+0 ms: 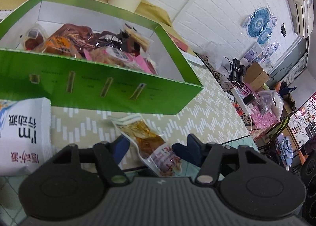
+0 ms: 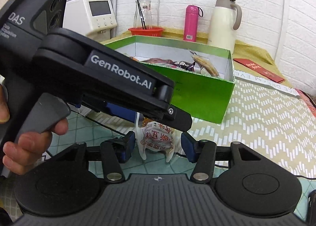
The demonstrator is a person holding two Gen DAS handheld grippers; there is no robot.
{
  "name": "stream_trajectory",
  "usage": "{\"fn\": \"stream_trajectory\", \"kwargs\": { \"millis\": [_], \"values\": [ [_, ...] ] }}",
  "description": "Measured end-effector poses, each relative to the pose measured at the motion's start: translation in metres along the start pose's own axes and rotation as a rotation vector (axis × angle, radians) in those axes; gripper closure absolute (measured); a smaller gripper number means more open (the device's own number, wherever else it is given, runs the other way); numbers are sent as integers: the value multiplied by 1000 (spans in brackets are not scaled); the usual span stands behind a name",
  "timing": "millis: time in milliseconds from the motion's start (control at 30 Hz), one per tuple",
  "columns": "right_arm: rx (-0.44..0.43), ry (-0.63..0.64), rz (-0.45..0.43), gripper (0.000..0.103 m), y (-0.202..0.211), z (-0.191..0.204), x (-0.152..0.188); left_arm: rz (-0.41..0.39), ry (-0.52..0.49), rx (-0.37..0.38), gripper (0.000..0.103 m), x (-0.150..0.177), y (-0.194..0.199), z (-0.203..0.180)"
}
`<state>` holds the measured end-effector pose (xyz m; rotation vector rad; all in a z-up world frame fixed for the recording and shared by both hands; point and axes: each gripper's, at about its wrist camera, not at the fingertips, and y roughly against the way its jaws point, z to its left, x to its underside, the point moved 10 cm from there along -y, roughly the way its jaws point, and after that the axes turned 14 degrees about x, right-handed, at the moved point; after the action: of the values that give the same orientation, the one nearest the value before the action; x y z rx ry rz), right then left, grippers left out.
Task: Organize snacks
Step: 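Grasp the clear meat pack with the left gripper, then carry the meat pack into the green box and open the left gripper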
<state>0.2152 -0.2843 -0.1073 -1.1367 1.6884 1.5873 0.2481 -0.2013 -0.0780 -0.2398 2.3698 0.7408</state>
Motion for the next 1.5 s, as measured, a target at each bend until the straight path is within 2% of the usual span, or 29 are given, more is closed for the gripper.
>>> {"fn": "stream_trajectory", "kwargs": {
  "millis": [33,133,400,567,767,1033,1367,1500],
  "values": [
    [-1,5,13,27,-3,1,1,12,-6,0,76,1,-2,-1],
    [11,-9,17,34,-2,2,-1,11,-12,-13,79,3,-3,-1],
    [23,2,-29,36,24,8,-11,-30,-48,17,79,1,23,-19],
    [26,-6,-96,37,38,5,-33,-73,-84,35,79,-18,41,-33],
    [46,-34,-159,37,42,-4,-56,-97,-113,49,79,-48,44,-39],
    [74,-56,-203,38,21,-18,-76,-97,-123,65,79,-80,25,-33],
    [66,-151,-163,38,-15,-41,-85,-52,-89,53,79,-104,-15,-10],
    [59,-146,-145,37,-30,-42,-85,-38,-61,45,79,-108,-25,3]
  ]
}}
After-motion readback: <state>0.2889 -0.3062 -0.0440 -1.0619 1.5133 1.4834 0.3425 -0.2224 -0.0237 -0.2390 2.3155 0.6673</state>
